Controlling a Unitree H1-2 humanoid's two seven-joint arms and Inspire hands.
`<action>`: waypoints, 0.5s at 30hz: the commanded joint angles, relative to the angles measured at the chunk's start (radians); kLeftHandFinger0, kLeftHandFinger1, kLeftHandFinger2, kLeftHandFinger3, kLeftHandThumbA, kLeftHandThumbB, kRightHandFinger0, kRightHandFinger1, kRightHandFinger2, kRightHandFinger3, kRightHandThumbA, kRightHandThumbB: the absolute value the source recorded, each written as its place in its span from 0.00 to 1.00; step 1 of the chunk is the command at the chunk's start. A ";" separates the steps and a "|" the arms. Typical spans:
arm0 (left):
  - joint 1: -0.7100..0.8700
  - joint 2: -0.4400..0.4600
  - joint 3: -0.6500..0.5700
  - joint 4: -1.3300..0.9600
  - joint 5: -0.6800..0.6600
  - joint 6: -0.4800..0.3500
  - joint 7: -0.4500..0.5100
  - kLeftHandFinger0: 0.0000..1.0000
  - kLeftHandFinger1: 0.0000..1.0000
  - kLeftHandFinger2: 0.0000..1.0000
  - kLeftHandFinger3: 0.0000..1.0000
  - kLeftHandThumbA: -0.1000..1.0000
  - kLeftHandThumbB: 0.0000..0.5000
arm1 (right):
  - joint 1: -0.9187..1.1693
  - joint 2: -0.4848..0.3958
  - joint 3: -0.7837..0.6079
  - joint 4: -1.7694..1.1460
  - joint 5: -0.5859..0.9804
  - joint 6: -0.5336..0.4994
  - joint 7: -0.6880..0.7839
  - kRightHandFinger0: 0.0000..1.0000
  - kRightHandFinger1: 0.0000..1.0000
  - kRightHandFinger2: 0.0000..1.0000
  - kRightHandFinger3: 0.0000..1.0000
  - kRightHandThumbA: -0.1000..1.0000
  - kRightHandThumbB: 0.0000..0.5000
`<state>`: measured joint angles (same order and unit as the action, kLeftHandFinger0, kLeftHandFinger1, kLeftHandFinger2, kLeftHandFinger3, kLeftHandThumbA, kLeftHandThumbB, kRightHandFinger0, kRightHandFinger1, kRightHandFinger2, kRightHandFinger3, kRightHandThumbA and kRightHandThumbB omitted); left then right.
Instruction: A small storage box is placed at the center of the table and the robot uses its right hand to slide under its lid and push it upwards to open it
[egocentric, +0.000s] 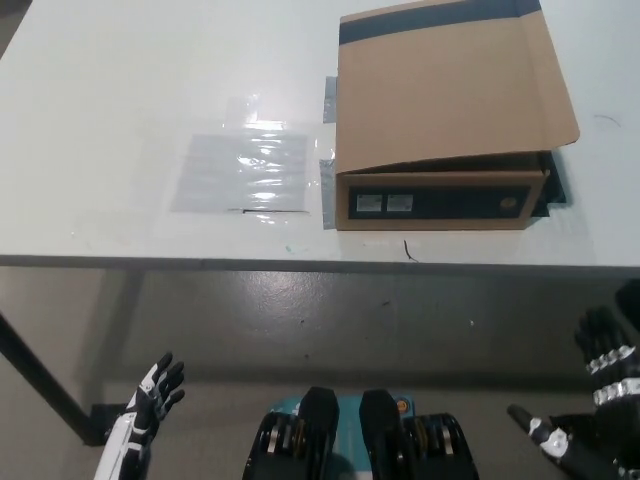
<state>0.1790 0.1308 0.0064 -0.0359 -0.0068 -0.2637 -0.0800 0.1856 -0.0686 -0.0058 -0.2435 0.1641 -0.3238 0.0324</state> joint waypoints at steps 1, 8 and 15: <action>-0.014 0.020 0.000 -0.035 0.001 -0.066 -0.014 1.00 1.00 1.00 1.00 1.00 0.49 | -0.085 -0.025 -0.037 -0.068 0.205 0.042 0.018 1.00 1.00 1.00 1.00 1.00 0.61; -0.007 0.017 -0.009 -0.038 0.006 -0.042 -0.018 1.00 1.00 1.00 1.00 1.00 0.61 | -0.229 -0.047 -0.103 -0.094 0.373 0.161 -0.017 1.00 1.00 1.00 1.00 1.00 0.49; -0.011 0.019 -0.015 -0.021 0.005 -0.059 -0.024 1.00 1.00 1.00 1.00 1.00 0.58 | -0.334 -0.052 -0.160 -0.051 0.565 0.232 -0.006 1.00 1.00 1.00 1.00 1.00 0.55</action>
<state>0.1776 0.1306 0.0041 -0.0336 -0.0053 -0.2710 -0.0805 -0.0553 -0.1004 -0.1107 -0.2710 0.4521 -0.1971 0.0261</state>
